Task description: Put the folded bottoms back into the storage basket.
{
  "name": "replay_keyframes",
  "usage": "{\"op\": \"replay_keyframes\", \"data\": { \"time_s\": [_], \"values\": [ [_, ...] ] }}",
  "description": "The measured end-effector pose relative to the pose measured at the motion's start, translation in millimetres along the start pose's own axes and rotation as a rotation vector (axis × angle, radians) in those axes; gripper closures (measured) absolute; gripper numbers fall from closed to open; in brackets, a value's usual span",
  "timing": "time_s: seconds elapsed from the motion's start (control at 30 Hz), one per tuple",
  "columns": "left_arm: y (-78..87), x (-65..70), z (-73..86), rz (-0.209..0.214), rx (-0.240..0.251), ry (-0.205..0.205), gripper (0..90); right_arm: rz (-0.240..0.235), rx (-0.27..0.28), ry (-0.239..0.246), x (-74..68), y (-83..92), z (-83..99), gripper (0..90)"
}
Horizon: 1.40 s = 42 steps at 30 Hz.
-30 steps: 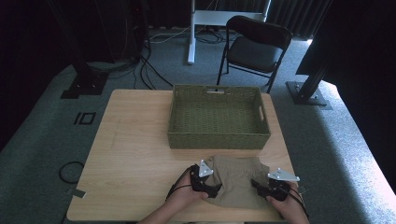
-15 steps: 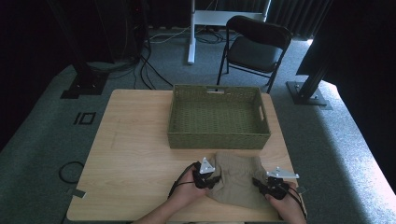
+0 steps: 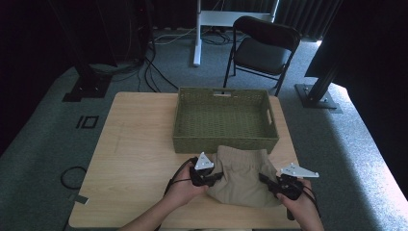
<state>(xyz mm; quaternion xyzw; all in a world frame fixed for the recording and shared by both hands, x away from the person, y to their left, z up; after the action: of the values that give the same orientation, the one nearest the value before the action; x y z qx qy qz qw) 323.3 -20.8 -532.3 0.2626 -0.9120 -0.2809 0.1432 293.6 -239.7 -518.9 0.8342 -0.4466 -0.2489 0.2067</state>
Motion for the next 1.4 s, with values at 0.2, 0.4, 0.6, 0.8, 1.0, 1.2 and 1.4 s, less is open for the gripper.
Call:
{"op": "replay_keyframes", "data": {
  "time_s": [0.2, 0.4, 0.6, 0.8, 1.0, 1.2, 1.4],
  "values": [
    [21.0, -4.7, -21.1, -0.021, 0.04, -0.027, 79.2, -0.033, 0.044, 0.016, -7.0, 7.9, -23.6, 80.0],
    [35.1, -9.9, -44.6, -0.037, 0.074, -0.046, 79.2, -0.052, 0.088, 0.028, -9.0, 15.4, -51.0, 80.0],
    [43.2, -15.2, -64.8, -0.043, 0.088, -0.064, 79.2, -0.044, 0.115, 0.051, -8.1, 19.6, -72.5, 80.1],
    [48.3, -22.4, -78.0, -0.032, 0.102, -0.046, 79.2, -0.057, 0.125, 0.041, -5.0, 19.8, -87.9, 80.1],
    [55.2, -33.4, -93.9, -0.021, 0.134, -0.026, 79.3, -0.077, 0.139, 0.04, -3.1, 19.0, -108.5, 80.1],
    [61.1, -43.6, -112.4, -0.042, 0.144, -0.044, 79.3, -0.062, 0.152, 0.056, -2.5, 18.5, -131.6, 80.1],
    [61.8, -54.5, -125.7, -0.06, 0.146, -0.044, 79.3, -0.06, 0.157, 0.046, 1.4, 13.6, -149.9, 80.2]
  ]
}}
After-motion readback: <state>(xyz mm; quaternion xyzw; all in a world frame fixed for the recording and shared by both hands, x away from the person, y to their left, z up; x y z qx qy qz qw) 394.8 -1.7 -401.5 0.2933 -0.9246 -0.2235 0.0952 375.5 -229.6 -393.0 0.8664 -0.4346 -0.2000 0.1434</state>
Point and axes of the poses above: each handheld gripper's, and its own axes: y roughly backward along the jaws, z roughly out of its underside, x roughly to its right, the point moved 7 cm from there along -y, roughly forward along the jaws, and after that the axes turned 3 degrees about -y, right-handed, at the moved point
